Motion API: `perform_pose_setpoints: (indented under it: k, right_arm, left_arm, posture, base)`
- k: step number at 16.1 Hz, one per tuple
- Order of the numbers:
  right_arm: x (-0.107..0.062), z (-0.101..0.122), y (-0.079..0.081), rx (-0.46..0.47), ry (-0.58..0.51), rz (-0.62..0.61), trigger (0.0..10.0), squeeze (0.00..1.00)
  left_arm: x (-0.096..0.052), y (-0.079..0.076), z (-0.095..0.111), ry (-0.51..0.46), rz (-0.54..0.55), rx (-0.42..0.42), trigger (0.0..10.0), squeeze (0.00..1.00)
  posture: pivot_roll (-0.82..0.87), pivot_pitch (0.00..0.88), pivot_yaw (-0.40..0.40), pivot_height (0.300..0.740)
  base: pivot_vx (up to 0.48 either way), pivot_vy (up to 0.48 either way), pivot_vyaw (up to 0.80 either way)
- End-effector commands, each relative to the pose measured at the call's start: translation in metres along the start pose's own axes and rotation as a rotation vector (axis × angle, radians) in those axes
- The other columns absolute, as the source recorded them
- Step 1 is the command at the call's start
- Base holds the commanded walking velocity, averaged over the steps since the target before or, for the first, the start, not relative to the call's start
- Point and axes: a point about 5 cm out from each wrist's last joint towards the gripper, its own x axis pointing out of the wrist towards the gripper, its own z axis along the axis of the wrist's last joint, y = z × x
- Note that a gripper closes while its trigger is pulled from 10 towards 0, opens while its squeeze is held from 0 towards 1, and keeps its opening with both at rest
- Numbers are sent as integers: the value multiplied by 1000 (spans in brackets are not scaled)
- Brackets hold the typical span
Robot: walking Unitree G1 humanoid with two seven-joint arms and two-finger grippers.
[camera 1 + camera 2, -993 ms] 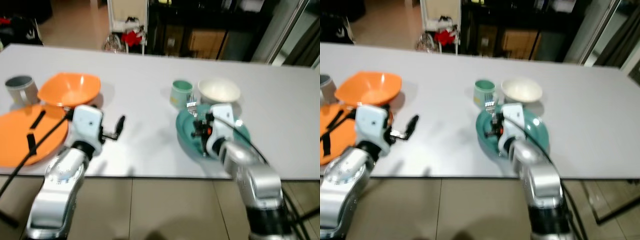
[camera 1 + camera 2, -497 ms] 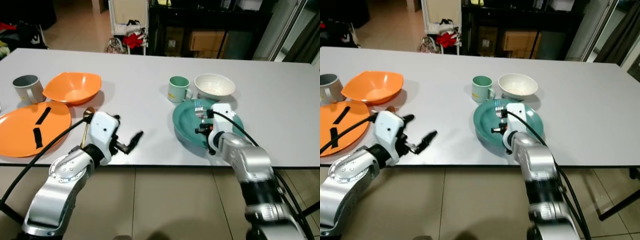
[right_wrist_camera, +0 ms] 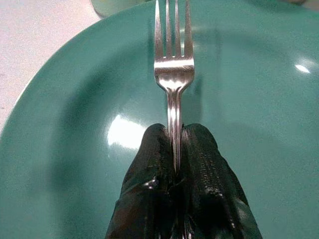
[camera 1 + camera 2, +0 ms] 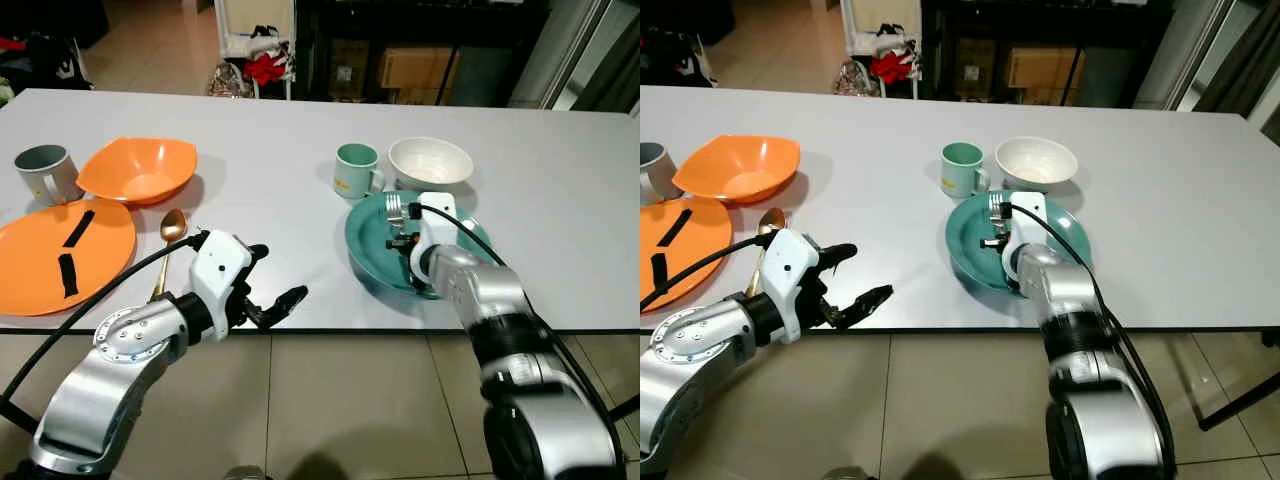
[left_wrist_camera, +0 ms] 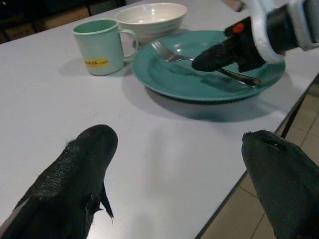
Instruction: Setting the table
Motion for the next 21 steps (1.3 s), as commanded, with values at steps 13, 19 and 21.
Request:
perform_pose_setpoints:
  k: [13, 19, 21]
  right_arm:
    - [13, 6, 4, 37, -18, 39, 10000, 1000]
    - [-22, 27, -3, -57, -207, 82, 10000, 1000]
    - [-56, 31, 1, -105, -388, 128, 10000, 1000]
  left_arm:
    - [1, 1, 6, -12, -2, 22, 10000, 0]
    - [-3, 12, 14, -70, 85, 16, 10000, 0]
    - [-3, 21, 12, -80, 250, 2, 10000, 0]
  posture:
    - [163, 0, -25, 740]
    - [142, 0, -9, 740]
    - [123, 0, 6, 740]
  base:
    - [0, 0, 0]
    - [0, 0, 0]
    - [0, 0, 400]
